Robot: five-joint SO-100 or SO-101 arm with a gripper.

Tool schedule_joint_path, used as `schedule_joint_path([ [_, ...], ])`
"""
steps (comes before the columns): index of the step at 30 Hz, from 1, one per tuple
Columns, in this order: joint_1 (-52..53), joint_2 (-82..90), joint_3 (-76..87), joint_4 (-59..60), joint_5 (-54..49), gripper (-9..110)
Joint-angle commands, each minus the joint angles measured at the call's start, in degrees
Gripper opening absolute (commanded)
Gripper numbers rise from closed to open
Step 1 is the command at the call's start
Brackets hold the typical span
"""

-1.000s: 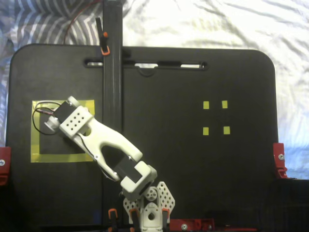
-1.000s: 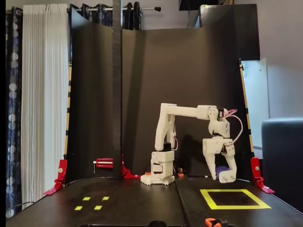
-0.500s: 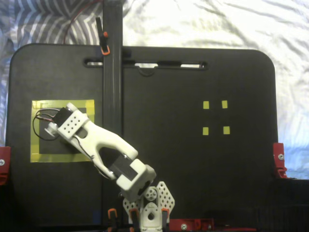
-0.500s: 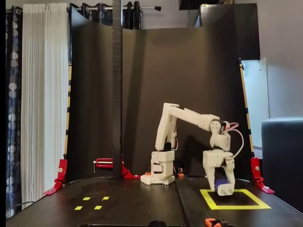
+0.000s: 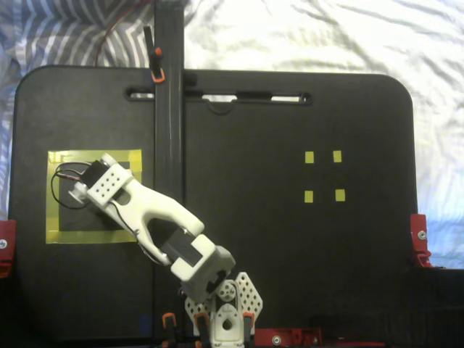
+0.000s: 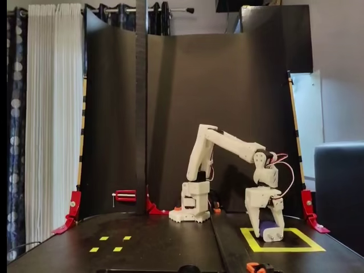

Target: Grasp a block and put it in the designated area.

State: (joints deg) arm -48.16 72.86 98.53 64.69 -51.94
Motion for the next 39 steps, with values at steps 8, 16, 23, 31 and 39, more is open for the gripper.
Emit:
schedule_joint_path([
  [8, 0.53, -0.35, 0.00, -0.53, 0.26, 14],
  [16, 0.79, 0.09, 0.00, 0.26, -0.35, 25],
  [23, 0.79, 0.70, -0.09, 1.05, -0.88, 28],
  [31, 0.70, 4.57, -0.44, 3.87, -0.97, 29],
  [39, 0.79, 10.99, -0.79, 6.77, -0.70, 29],
])
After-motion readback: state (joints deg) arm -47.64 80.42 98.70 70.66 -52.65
